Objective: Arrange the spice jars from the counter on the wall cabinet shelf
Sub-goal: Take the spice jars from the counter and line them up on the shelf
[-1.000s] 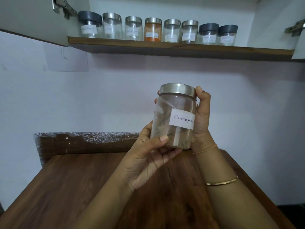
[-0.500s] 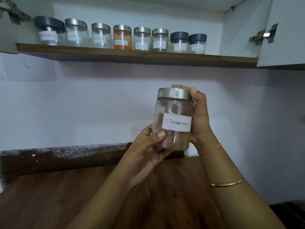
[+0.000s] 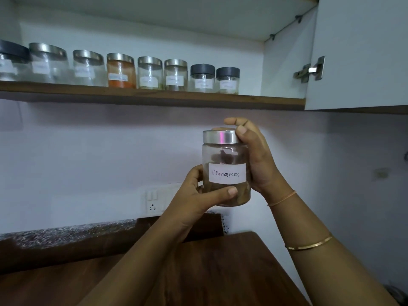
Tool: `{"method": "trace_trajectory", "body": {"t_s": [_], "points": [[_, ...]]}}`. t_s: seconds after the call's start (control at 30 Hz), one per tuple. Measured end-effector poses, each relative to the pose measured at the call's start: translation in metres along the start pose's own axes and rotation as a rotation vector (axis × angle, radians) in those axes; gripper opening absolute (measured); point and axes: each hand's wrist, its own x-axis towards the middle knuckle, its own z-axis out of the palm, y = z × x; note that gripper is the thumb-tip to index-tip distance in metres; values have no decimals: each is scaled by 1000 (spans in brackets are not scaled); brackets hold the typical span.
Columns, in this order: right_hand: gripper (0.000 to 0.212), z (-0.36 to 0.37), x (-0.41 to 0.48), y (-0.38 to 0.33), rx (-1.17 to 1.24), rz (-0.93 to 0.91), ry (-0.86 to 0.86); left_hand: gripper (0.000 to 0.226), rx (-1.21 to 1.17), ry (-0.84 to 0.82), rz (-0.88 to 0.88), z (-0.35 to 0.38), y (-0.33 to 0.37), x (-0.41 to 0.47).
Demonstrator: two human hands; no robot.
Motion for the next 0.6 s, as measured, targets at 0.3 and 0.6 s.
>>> {"method": "trace_trajectory", "body": {"t_s": [0.3, 0.6], "points": [[49, -49, 18, -4, -366, 38, 116, 74, 102, 158, 78, 37, -7, 55], [130, -73, 41, -3, -611, 31, 133, 42, 165, 182, 294, 66, -3, 117]]}}
